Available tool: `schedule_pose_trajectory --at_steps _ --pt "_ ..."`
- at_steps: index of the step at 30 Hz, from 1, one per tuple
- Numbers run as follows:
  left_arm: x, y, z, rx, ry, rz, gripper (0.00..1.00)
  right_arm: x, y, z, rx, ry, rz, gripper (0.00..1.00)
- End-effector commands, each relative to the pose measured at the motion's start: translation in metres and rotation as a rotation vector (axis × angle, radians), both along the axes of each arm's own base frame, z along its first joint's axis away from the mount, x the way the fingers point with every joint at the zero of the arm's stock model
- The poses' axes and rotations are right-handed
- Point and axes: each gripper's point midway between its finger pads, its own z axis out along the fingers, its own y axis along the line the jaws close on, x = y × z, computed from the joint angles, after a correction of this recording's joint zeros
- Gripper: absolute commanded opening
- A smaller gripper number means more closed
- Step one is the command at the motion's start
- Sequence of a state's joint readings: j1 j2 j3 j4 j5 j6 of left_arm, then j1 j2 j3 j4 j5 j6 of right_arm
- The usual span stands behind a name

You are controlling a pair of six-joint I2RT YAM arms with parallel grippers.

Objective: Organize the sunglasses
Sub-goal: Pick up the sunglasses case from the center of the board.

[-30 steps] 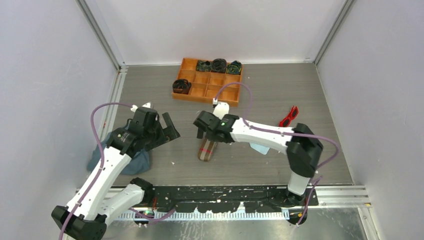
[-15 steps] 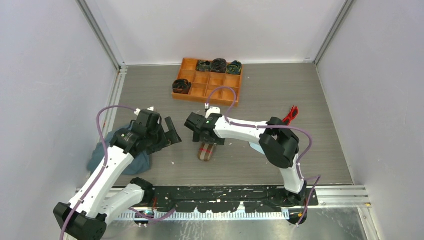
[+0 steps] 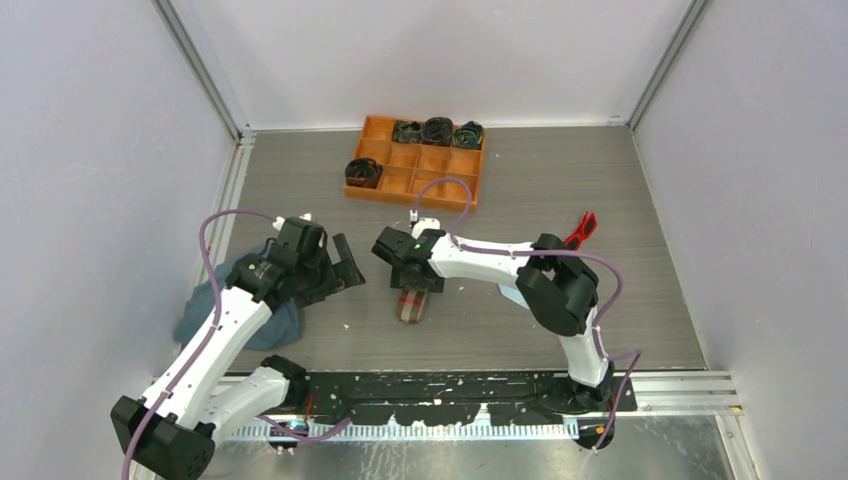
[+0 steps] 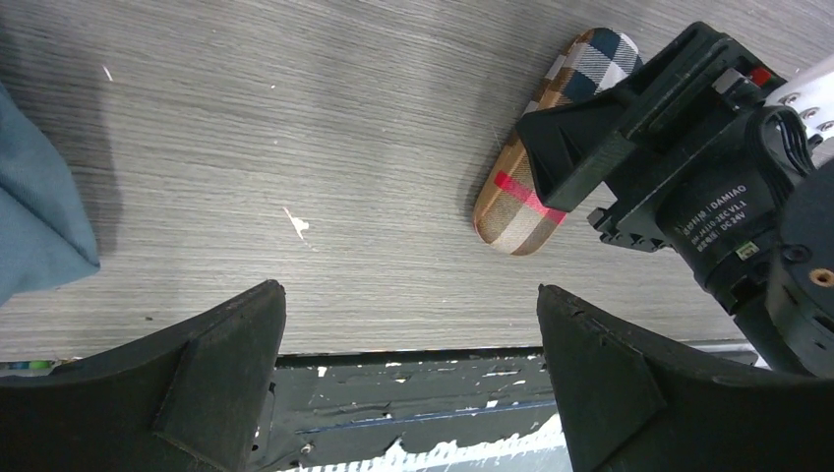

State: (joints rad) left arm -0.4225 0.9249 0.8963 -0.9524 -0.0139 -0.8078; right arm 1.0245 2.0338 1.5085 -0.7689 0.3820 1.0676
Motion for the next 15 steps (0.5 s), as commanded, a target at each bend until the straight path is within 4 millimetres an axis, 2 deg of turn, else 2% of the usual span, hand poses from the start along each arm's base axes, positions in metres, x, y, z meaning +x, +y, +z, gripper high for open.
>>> schedule_pose_trajectory --at_steps 1,5,8,12,13,15 --pt "0.006 -0.003 0.002 -0.017 -0.025 -0.003 1.00 0.001 0.012 0.022 0.157 -0.025 0.075 0.39" --pt "0.005 -0.012 0.003 -0.053 -0.030 -0.050 1.00 -0.012 0.010 0.039 0.344 -0.035 0.190 0.39" --pt "0.009 -0.018 0.008 -0.087 -0.073 -0.077 1.00 -0.016 0.007 0.066 0.533 -0.050 0.258 0.39" --pt "0.017 -0.032 0.017 -0.170 -0.190 -0.126 1.00 -0.021 -0.014 0.110 0.769 -0.103 0.338 0.39" --pt "0.018 -0.036 0.020 -0.186 -0.201 -0.146 1.00 -0.020 -0.017 0.132 0.839 -0.161 0.363 0.39" --pt "0.015 -0.048 0.026 -0.223 -0.180 -0.213 1.00 -0.022 -0.026 0.153 0.927 -0.205 0.397 0.40"
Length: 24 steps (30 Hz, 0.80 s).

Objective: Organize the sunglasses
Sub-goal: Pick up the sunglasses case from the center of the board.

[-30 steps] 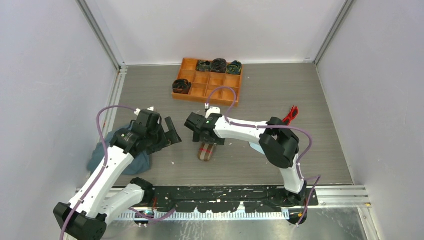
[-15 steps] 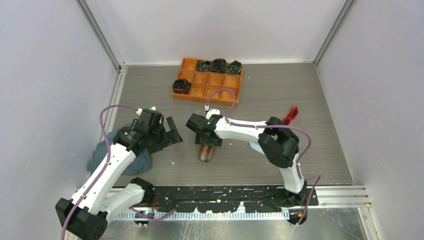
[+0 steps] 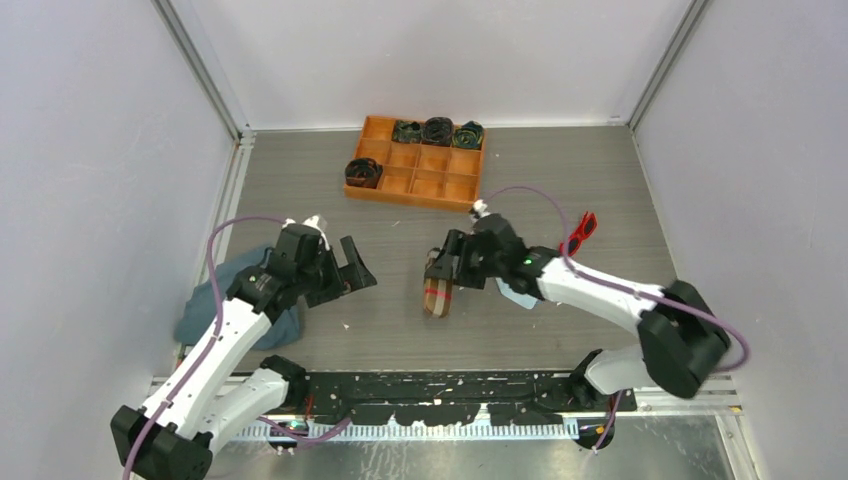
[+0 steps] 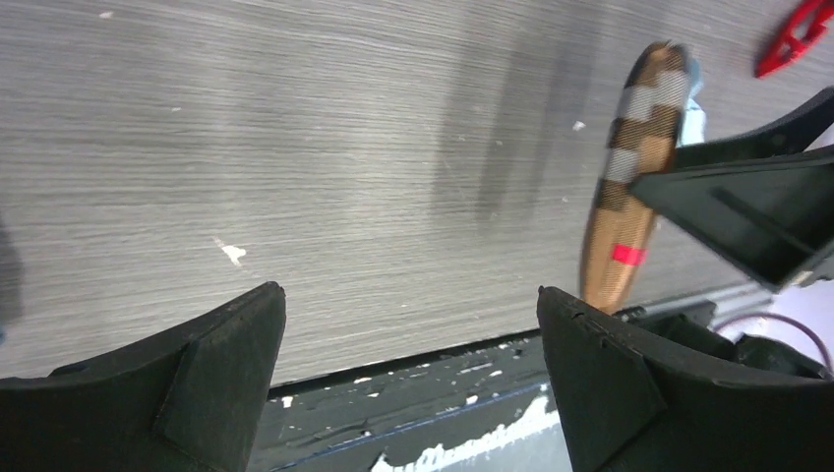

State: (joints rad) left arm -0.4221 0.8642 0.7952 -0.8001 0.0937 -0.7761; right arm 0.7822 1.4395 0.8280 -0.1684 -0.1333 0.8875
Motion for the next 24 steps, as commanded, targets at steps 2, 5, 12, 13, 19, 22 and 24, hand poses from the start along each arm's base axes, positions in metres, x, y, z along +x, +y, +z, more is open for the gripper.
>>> schedule_pose_trajectory --at_steps 2,5,12,13,19,22,24 --pt "0.011 -0.050 0.042 -0.223 -0.106 -0.209 0.98 -0.003 0.015 0.111 0.447 -0.219 0.182 0.41" --pt "0.014 -0.074 0.068 -0.402 -0.174 -0.255 0.92 -0.009 0.013 0.141 0.582 -0.242 0.228 0.41" --pt "0.011 -0.105 0.113 -0.698 -0.250 -0.347 0.94 -0.025 0.012 0.186 0.758 -0.306 0.296 0.40" --pt "0.010 -0.107 0.119 -0.724 -0.263 -0.360 0.95 -0.025 0.013 0.186 0.767 -0.300 0.296 0.39" --pt "0.007 -0.113 0.132 -0.825 -0.277 -0.392 0.95 -0.022 0.016 0.193 0.858 -0.284 0.280 0.39" --pt "0.008 -0.114 0.135 -0.855 -0.286 -0.390 0.95 -0.023 0.016 0.196 0.900 -0.275 0.284 0.39" --pt "0.010 -0.115 0.138 -0.868 -0.295 -0.382 0.95 -0.025 0.017 0.198 0.920 -0.268 0.297 0.37"
